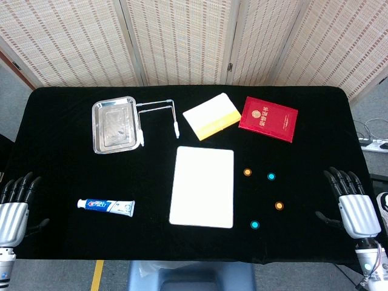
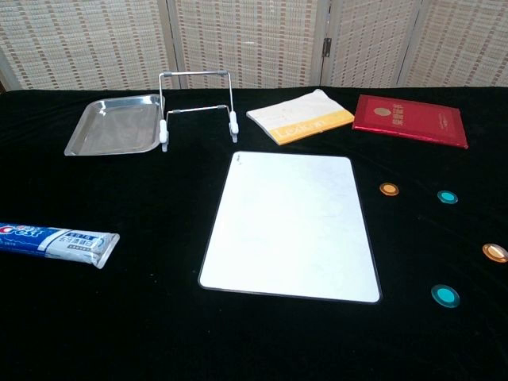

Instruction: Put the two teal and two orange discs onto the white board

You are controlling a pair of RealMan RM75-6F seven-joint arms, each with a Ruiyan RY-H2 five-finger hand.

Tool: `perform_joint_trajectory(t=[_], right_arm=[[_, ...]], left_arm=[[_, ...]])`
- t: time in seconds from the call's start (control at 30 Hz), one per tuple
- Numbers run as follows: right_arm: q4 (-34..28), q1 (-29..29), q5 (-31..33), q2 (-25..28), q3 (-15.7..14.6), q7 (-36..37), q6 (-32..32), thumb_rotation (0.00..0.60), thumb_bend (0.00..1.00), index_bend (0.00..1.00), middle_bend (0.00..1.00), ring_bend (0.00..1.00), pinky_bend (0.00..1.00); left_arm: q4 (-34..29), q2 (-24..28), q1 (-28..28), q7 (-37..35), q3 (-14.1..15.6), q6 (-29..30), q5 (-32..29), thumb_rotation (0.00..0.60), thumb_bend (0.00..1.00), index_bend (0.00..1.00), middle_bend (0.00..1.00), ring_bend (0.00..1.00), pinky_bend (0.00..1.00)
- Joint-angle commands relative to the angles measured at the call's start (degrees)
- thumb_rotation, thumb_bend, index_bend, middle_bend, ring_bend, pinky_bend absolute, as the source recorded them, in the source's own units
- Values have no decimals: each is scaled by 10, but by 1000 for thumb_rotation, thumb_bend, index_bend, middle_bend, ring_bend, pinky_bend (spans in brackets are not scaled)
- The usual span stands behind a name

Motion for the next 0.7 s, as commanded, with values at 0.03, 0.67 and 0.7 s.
perform_joint_trajectory(t=[0.03, 0.67, 0.7], right_arm=[[-3, 0, -2, 1, 0, 1, 2, 535, 217, 5, 72, 64, 0], [-5, 27, -90, -5, -43, 6, -31, 535, 217, 137, 79, 65, 0], [-4, 31, -96, -8, -47, 6, -38, 535, 217, 155, 80, 66, 0]], left_arm=[[3, -1, 0, -2, 0, 0, -1, 600, 149, 0, 0, 0, 0], [0, 1, 6, -13, 5, 9, 9, 600, 149, 0, 0, 0, 0], [-1, 1, 6, -13, 5, 9, 9, 600, 149, 0, 0, 0, 0]])
